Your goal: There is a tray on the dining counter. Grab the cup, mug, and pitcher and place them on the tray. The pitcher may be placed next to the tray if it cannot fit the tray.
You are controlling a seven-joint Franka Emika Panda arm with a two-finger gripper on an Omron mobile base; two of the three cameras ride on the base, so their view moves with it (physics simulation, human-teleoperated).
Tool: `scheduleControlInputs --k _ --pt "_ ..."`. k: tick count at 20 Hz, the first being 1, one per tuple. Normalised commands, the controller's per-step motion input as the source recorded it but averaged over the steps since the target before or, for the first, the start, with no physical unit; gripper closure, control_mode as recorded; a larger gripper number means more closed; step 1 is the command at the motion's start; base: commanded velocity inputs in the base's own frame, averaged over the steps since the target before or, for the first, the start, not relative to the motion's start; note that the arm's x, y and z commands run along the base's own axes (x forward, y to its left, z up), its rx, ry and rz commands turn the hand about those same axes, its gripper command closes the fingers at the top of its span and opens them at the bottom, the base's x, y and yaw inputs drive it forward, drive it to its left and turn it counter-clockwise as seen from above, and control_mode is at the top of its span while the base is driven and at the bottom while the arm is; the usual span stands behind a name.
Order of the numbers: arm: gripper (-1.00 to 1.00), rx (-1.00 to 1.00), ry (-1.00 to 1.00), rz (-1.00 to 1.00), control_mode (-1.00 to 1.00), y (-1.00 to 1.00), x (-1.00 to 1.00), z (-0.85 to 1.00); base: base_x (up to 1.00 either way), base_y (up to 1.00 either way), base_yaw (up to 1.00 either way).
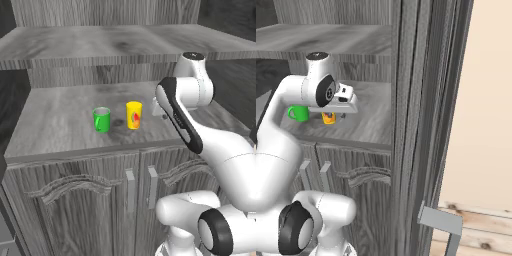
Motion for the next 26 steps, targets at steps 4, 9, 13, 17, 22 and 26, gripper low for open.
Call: scheduleControlInputs --k 4,9,13,17,22,26 --pt "-1.0 0.0 0.06 0.0 -1.0 0.04 0.0 0.0 0.0 0.0 0.0" --pt "-1.0 0.0 0.11 0.01 -1.0 0.3 -0.08 -0.01 0.0 0.0 0.0" --pt "-1.0 0.0 0.02 0.0 -1.0 0.24 -0.29 -0.01 0.0 0.0 0.0" --pt "-1.0 0.01 0.0 0.0 -1.0 0.1 -0.3 0.0 0.0 0.0 0.0" --pt "-1.0 0.13 0.0 -0.07 -1.0 0.0 -0.09 0.0 0.0 0.0 0.0" --pt "-1.0 0.27 0.0 -0.22 -1.0 0.0 -0.11 0.0 0.0 0.0 0.0"
